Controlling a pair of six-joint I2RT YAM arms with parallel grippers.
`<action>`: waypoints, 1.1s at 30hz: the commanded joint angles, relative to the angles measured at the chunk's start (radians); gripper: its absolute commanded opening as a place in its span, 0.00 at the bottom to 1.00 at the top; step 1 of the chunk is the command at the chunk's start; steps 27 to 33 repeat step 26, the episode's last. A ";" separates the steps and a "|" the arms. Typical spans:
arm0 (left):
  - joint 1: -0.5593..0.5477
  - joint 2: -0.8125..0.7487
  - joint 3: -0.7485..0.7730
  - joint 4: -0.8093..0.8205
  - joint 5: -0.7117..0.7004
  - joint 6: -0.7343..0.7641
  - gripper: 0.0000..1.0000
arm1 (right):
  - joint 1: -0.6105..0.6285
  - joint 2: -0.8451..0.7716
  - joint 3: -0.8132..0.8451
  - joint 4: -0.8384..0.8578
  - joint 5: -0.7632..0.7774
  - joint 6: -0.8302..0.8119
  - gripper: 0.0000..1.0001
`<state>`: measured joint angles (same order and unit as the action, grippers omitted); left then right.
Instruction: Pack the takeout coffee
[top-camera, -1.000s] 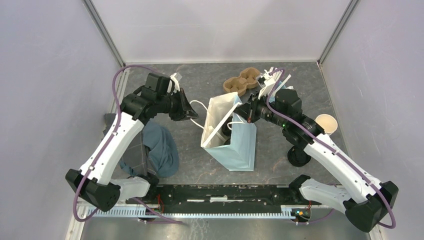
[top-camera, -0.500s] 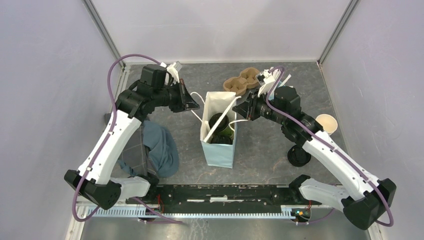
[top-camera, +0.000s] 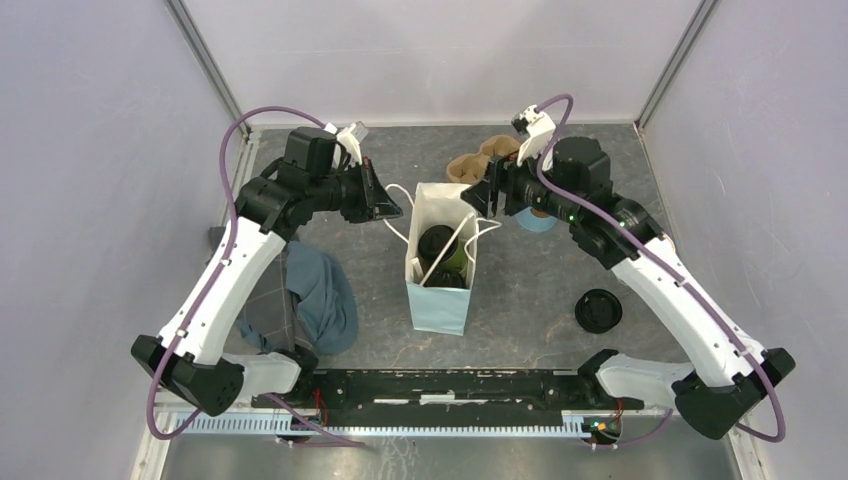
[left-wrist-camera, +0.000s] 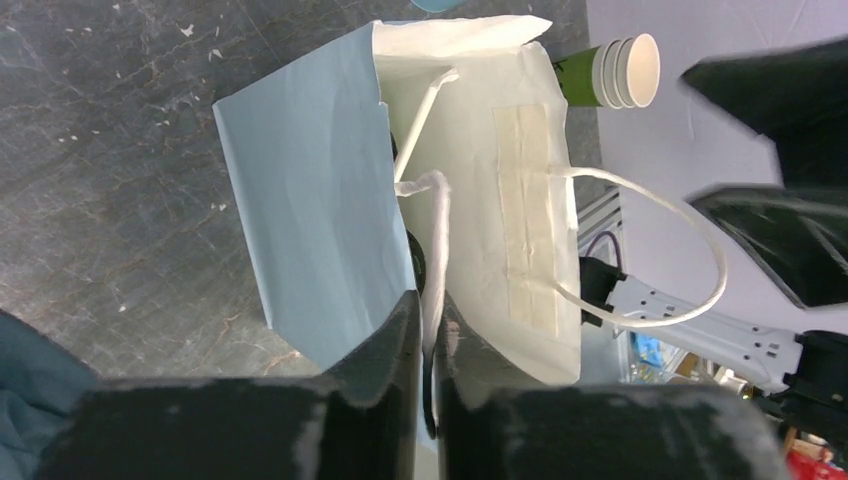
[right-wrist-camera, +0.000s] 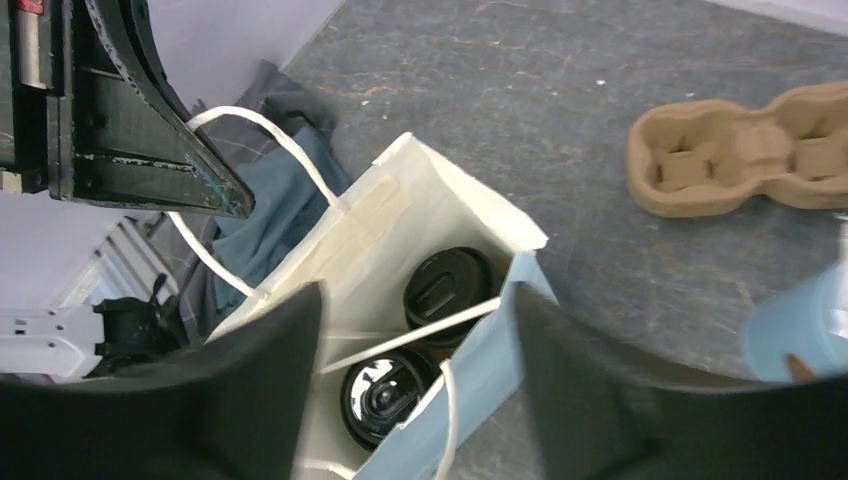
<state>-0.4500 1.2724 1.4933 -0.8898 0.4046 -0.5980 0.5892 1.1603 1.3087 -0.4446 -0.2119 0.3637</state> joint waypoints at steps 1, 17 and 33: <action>0.001 -0.008 0.034 0.020 0.008 0.047 0.24 | -0.002 -0.003 0.190 -0.168 0.097 -0.169 0.84; 0.001 -0.161 0.276 0.029 -0.298 0.129 1.00 | -0.002 -0.286 0.277 -0.077 0.593 -0.278 0.98; 0.002 -0.187 0.392 0.085 -0.370 0.144 1.00 | -0.003 -0.311 0.270 -0.086 0.704 -0.230 0.98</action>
